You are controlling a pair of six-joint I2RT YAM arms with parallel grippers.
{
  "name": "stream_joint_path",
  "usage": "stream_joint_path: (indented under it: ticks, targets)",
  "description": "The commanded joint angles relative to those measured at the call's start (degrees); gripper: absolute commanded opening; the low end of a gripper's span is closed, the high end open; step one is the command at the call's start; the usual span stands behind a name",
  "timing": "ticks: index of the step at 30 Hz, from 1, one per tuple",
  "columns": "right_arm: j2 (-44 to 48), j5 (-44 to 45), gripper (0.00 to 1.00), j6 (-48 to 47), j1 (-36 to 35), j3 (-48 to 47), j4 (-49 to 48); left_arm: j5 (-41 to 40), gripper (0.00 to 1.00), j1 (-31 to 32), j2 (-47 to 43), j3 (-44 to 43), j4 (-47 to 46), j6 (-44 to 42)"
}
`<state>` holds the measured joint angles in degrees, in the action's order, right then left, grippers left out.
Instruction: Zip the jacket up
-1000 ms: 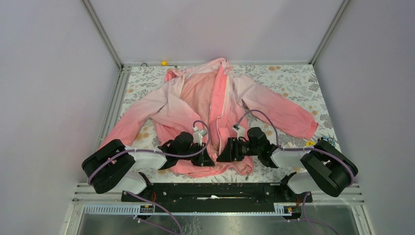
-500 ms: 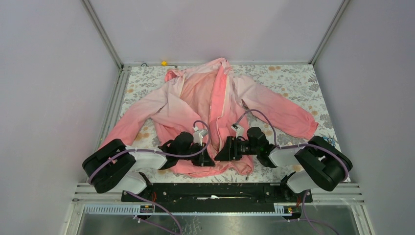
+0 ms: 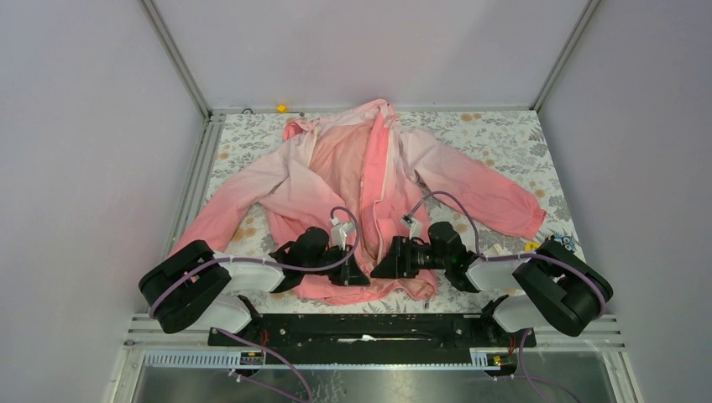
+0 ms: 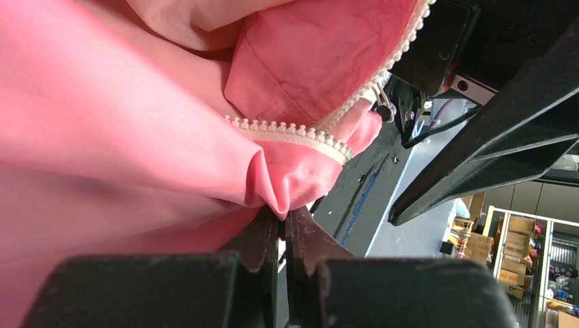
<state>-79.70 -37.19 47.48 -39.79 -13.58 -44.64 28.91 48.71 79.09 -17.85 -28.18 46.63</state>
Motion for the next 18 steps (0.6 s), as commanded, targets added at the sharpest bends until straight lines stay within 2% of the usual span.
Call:
stream_joint_path:
  ticks: [1, 10, 18]
  targets:
    - [0.46, -0.87, 0.81, 1.23, 0.23, 0.36, -3.47, 2.26, 0.00, -0.03, -1.08, 0.09, -4.25, 0.48]
    - [-5.34, -2.17, 0.82, 4.82, -0.24, -0.13, -12.23, 2.59, 0.00, -0.02, -0.53, 0.17, -4.66, 0.70]
    - [-6.86, -2.74, 0.78, 7.31, -1.26, 0.49, -15.56, 2.68, 0.00, -0.02, -0.38, 0.18, -4.66, 0.65]
